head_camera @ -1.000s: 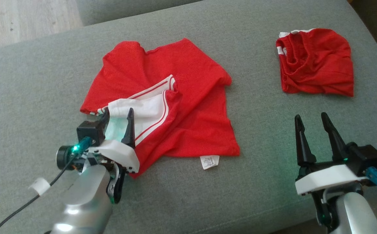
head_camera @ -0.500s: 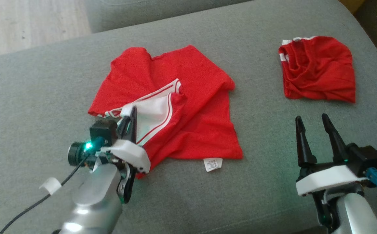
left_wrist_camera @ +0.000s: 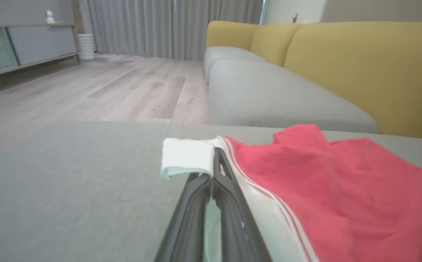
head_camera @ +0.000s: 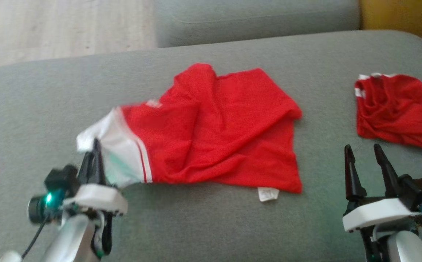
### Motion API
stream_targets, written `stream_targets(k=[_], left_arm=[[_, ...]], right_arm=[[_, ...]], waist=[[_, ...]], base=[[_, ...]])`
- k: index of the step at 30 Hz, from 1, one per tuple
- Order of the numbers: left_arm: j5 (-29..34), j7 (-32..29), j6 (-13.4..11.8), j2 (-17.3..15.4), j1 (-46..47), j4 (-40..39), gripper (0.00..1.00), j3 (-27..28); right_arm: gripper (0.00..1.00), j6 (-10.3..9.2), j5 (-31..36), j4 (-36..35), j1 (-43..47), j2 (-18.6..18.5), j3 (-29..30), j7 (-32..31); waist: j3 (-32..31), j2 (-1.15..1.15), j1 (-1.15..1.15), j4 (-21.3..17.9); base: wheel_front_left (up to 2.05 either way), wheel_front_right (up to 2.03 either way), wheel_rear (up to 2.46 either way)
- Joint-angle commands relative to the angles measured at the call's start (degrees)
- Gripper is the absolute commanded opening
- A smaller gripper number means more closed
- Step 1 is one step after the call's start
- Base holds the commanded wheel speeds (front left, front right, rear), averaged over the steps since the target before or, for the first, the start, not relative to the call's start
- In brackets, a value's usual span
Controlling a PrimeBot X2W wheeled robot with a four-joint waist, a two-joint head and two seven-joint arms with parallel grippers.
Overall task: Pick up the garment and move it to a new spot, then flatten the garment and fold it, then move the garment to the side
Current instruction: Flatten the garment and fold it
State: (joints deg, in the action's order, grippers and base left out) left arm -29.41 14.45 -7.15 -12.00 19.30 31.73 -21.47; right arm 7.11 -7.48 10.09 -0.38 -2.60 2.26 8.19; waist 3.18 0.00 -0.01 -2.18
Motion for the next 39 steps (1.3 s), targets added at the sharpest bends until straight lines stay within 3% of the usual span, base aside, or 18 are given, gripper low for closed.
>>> stream_targets(k=[1,7,12,14,15,20,27,39], left_arm=[[-0.88,0.54,-0.99,-1.86,-0.25,-2.5,0.0,3.69],[-2.69,0.54,-1.71,-1.5,-4.98,-1.92,0.0,5.99],[-3.9,0.54,-0.46,-0.11,-7.12,-0.03,0.0,6.09],[-4.47,0.54,0.3,0.57,-7.54,0.72,0.48,6.01],[-4.63,0.54,0.55,0.81,-7.68,0.99,1.0,6.05],[-4.43,0.54,0.9,1.3,-8.63,0.06,1.0,7.86],[-0.24,0.54,2.09,0.28,-11.02,-7.1,1.0,10.98],[4.72,0.54,4.71,1.66,-15.9,-14.97,1.0,8.55]], right_arm=[[1.0,0.37,0.37,-1.61,-0.56,-0.28,-1.01,-0.22],[1.0,0.37,0.92,-1.14,-0.46,-0.28,-0.78,-0.55],[1.0,0.37,0.96,-0.66,-0.76,-0.28,-1.06,-0.7],[1.0,0.37,0.97,-0.51,-0.85,-0.28,-1.19,-0.75],[1.0,0.37,0.98,-0.44,-0.9,-0.28,-1.27,-0.75],[1.0,0.37,0.9,-0.42,-0.72,-0.28,-1.36,-0.71],[1.0,0.37,0.67,-0.01,0.19,-0.28,-0.84,-0.22],[1.0,0.37,-1.14,0.8,3.02,-0.28,-2.65,1.29]], waist=[[-0.79,0.0,0.01,2.56],[-0.64,0.0,0.01,4.26],[-0.74,0.0,0.01,4.77],[-0.88,0.0,0.01,4.75],[-0.96,0.0,0.01,4.69],[-1.36,0.0,0.01,4.11],[-2.33,0.0,0.01,3.33],[-5.07,0.0,0.01,3.34]], base=[[0.0,0.0,0.0],[0.0,0.0,0.0],[0.0,0.0,0.0],[0.0,0.0,0.0],[0.0,0.0,0.0],[0.0,0.0,0.0],[0.0,0.0,0.0],[0.0,0.0,0.0]])
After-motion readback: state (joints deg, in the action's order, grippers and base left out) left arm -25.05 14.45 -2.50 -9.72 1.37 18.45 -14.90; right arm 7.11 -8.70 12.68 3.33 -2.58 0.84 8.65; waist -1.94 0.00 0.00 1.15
